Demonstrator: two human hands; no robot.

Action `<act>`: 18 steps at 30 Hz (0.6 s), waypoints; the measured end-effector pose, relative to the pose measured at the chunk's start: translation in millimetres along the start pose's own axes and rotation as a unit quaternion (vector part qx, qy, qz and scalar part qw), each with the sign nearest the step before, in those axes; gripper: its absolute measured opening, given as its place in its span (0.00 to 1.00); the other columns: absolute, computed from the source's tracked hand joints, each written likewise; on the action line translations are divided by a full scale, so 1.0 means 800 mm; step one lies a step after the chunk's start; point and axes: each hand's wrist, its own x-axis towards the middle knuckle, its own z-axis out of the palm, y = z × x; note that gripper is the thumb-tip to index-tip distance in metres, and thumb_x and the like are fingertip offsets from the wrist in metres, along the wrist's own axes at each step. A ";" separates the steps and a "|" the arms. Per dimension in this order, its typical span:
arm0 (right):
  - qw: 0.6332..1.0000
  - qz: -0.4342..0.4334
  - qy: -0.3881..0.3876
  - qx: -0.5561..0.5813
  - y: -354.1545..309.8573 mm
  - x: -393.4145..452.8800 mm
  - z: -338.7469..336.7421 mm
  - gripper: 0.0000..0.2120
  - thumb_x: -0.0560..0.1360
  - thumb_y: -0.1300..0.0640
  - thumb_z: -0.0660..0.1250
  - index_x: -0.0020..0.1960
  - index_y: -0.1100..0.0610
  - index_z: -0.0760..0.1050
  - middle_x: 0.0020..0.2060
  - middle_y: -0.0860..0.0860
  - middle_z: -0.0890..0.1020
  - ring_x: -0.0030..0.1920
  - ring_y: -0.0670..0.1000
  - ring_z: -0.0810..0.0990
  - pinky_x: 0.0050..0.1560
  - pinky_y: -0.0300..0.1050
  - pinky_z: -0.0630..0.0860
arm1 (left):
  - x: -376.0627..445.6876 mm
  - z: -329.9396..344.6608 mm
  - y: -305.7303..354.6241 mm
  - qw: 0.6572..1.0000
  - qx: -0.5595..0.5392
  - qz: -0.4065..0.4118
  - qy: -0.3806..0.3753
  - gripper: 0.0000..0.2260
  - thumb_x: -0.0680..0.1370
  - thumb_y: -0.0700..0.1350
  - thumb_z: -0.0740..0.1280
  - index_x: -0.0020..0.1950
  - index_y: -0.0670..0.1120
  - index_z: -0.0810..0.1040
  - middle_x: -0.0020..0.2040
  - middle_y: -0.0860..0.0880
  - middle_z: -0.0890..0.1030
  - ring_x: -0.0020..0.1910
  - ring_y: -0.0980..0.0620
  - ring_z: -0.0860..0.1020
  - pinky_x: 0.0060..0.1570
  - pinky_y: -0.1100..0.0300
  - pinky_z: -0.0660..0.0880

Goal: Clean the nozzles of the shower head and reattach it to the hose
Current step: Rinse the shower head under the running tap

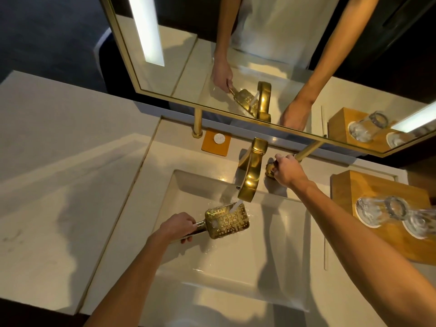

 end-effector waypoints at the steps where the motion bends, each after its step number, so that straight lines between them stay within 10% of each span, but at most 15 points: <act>1: 1.000 0.000 0.000 0.000 0.000 0.000 0.000 0.16 0.79 0.58 0.62 0.66 0.60 0.69 0.59 0.62 0.73 0.57 0.62 0.75 0.60 0.54 0.73 | -0.001 0.000 0.000 1.000 -0.024 0.013 -0.011 0.12 0.77 0.43 0.60 0.43 0.47 0.83 0.33 0.51 0.85 0.28 0.53 0.79 0.44 0.57 0.78; 11: 1.000 0.008 -0.007 -0.008 -0.002 0.005 0.001 0.17 0.79 0.58 0.62 0.66 0.61 0.69 0.60 0.63 0.73 0.58 0.63 0.75 0.59 0.54 0.74 | -0.009 0.021 -0.005 0.941 -0.324 -0.026 -0.095 0.10 0.83 0.38 0.58 0.48 0.39 0.79 0.38 0.40 0.82 0.31 0.50 0.80 0.33 0.59 0.78; 18: 1.000 0.015 -0.006 -0.007 0.000 0.008 0.004 0.16 0.79 0.57 0.62 0.66 0.60 0.69 0.59 0.63 0.73 0.58 0.63 0.75 0.58 0.53 0.74 | -0.001 0.009 0.004 0.983 -0.168 -0.063 -0.037 0.12 0.80 0.38 0.58 0.52 0.33 0.79 0.37 0.40 0.83 0.30 0.46 0.78 0.36 0.57 0.76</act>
